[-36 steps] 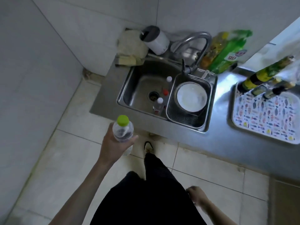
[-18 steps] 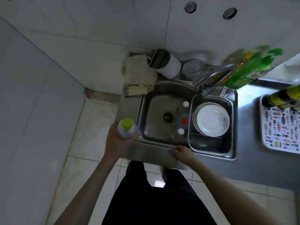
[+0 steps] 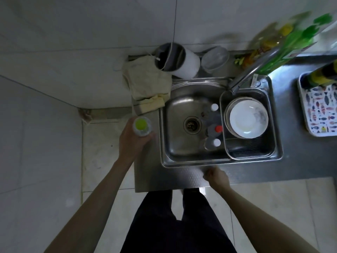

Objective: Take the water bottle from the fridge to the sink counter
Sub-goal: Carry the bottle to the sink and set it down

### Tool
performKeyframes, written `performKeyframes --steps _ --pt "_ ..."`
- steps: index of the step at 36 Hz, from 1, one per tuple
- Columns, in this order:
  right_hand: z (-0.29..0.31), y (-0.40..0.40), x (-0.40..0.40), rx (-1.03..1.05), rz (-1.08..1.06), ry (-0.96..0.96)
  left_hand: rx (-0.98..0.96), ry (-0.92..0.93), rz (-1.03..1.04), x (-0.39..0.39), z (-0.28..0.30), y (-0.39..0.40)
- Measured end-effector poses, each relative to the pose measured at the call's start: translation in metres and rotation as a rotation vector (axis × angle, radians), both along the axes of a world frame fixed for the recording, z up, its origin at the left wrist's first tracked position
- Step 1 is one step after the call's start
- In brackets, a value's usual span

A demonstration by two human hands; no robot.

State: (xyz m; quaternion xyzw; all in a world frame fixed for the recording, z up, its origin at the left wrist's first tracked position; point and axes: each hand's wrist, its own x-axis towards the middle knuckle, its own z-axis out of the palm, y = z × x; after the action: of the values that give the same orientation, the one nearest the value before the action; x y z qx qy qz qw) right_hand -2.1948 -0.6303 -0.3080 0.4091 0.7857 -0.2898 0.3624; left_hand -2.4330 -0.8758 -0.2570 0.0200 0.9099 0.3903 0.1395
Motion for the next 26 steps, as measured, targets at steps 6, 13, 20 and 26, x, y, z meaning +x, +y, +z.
performKeyframes --steps 6,13,20,26 --pt "-0.004 -0.002 0.001 0.031 -0.032 0.003 0.032 -0.044 0.085 -0.006 -0.006 -0.001" --pt "-0.006 0.012 -0.011 -0.003 0.044 -0.098 0.028 -0.136 0.080 -0.004 -0.014 -0.004" --pt "0.009 0.014 -0.010 -0.070 0.015 -0.067 -0.052 -0.291 0.014 0.012 -0.015 -0.005" --pt "0.037 0.006 0.051 -0.148 -0.212 0.048 -0.277 -0.632 -0.248 0.065 -0.005 0.014"
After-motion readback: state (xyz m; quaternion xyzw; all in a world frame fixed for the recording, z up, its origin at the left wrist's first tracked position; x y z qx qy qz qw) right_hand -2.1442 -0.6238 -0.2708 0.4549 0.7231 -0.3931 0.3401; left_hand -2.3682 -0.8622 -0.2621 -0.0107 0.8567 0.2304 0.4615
